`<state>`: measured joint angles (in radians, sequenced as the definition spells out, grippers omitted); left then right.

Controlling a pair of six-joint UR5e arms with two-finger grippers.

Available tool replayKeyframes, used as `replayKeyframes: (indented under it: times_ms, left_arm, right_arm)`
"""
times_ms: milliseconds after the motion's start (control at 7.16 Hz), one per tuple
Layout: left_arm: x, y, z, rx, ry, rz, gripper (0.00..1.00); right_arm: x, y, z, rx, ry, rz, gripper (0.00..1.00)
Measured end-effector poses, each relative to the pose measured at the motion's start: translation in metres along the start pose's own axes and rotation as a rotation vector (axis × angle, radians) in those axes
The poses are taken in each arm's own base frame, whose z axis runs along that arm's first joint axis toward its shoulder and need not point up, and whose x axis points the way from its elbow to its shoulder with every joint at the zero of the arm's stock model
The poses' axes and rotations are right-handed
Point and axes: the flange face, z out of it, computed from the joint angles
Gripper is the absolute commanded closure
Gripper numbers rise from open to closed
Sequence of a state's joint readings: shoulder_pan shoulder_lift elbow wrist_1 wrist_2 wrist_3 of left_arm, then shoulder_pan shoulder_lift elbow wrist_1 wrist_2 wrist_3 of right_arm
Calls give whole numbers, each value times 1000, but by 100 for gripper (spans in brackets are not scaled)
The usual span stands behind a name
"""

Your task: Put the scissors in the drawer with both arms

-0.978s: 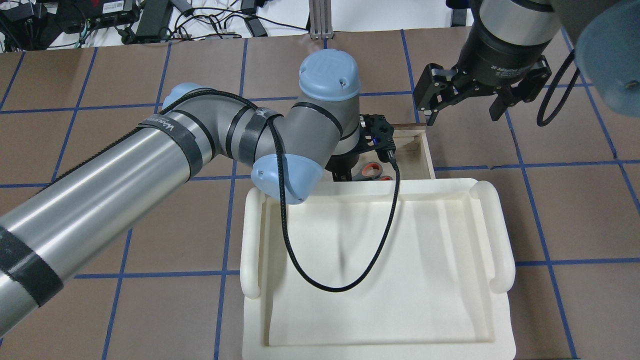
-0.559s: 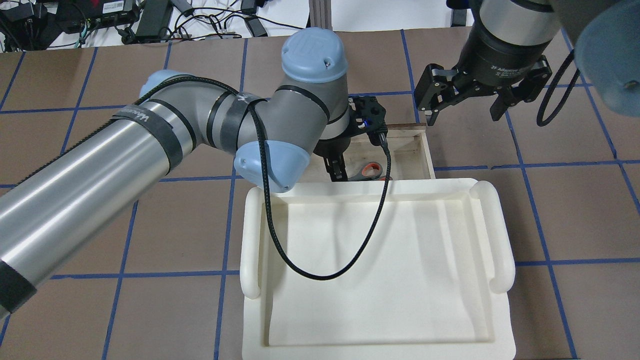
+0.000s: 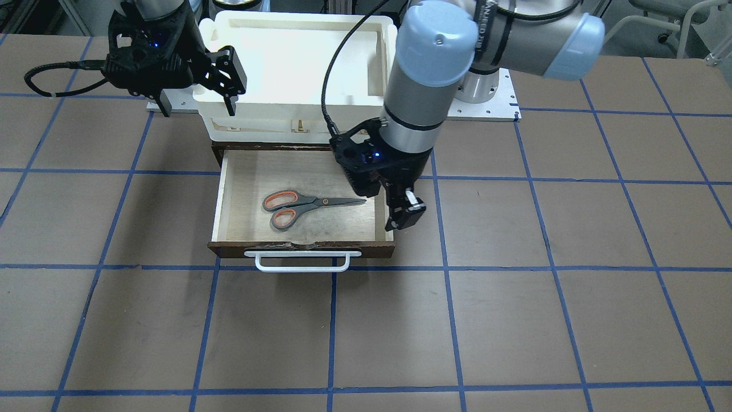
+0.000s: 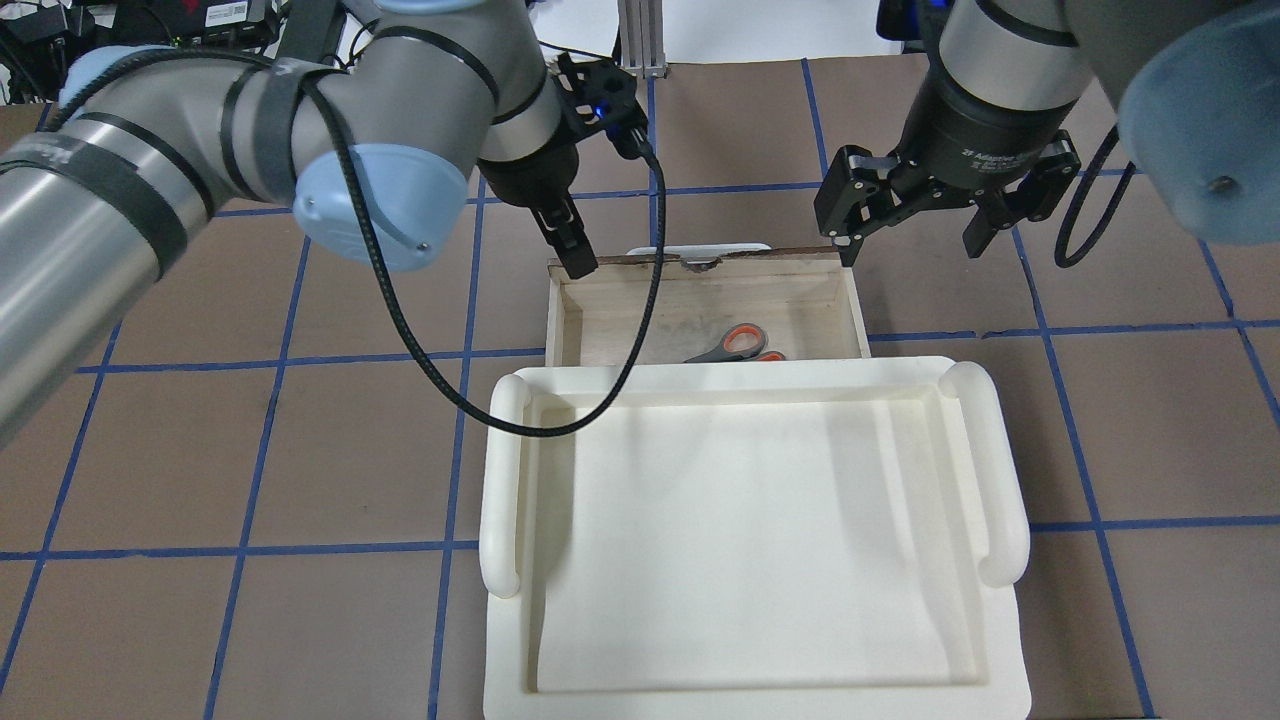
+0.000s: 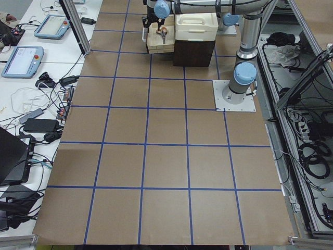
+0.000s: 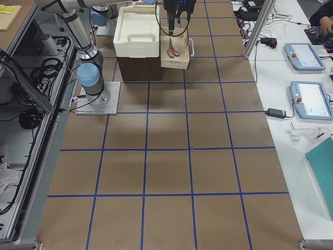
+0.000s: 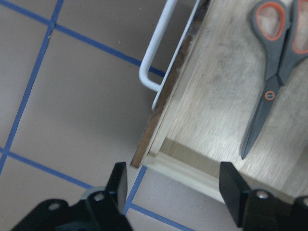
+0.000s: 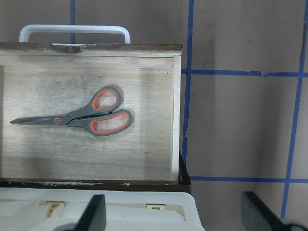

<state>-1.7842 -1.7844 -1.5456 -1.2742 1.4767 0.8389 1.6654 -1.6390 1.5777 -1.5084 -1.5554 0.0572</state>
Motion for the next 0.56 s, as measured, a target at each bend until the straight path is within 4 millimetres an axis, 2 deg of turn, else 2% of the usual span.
replayKeyframes:
  times_ms: [279, 559]
  left_arm:
    - [-37, 40, -34, 41, -6, -309, 24]
    - [-49, 78, -66, 6, -9, -554, 15]
  right_arm:
    - [-1, 0, 10, -14, -1, -1, 0]
    - [4, -2, 6, 4, 7, 38, 0]
